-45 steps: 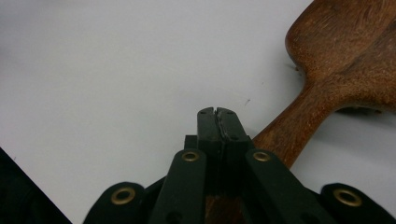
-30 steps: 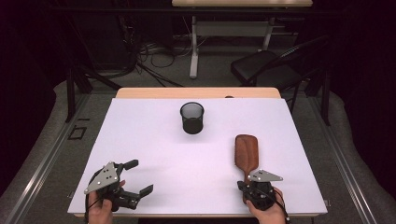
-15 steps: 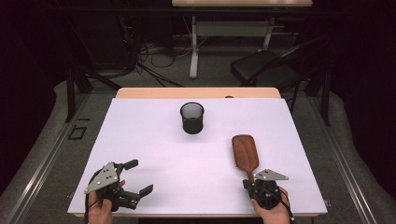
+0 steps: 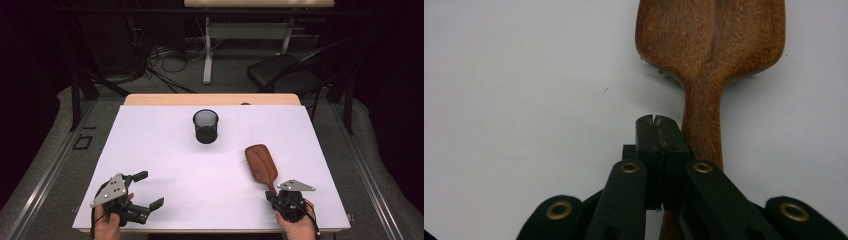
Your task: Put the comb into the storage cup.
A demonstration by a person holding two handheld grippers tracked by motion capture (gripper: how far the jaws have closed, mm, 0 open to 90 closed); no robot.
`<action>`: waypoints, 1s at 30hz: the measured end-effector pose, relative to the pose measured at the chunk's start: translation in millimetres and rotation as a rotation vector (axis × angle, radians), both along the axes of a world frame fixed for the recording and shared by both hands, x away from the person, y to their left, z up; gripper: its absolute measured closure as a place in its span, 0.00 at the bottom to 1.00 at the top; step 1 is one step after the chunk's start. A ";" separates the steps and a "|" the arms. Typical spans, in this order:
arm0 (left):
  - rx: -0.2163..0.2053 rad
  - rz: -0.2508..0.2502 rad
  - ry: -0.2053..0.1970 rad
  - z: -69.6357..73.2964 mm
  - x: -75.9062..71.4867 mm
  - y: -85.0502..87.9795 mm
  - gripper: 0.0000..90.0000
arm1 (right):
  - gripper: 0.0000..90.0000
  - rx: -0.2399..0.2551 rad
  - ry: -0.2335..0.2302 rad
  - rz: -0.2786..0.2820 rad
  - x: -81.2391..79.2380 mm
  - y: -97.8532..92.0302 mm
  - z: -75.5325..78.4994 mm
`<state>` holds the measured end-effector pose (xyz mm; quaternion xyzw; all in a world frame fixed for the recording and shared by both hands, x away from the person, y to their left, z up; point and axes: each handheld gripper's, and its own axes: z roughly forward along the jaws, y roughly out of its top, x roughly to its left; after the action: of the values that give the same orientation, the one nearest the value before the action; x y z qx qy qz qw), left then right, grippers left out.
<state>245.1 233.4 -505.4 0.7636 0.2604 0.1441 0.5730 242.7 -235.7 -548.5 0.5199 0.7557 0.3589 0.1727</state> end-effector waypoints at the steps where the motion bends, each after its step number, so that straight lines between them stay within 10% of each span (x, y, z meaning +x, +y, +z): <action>1: 0.000 0.000 0.000 0.0 0.0 0.0 0.00 | 1.00 -0.005 0.000 -0.001 0.3 -1.1 0.3; 30: -0.002 0.008 0.006 -0.6 1.2 -0.4 0.01 | 1.00 -0.009 0.004 -0.064 5.5 -20.5 1.4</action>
<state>246.3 233.0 -506.0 0.7623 0.2651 0.1438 0.5726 248.2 -256.2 -547.0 0.5438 0.7407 0.3485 0.1849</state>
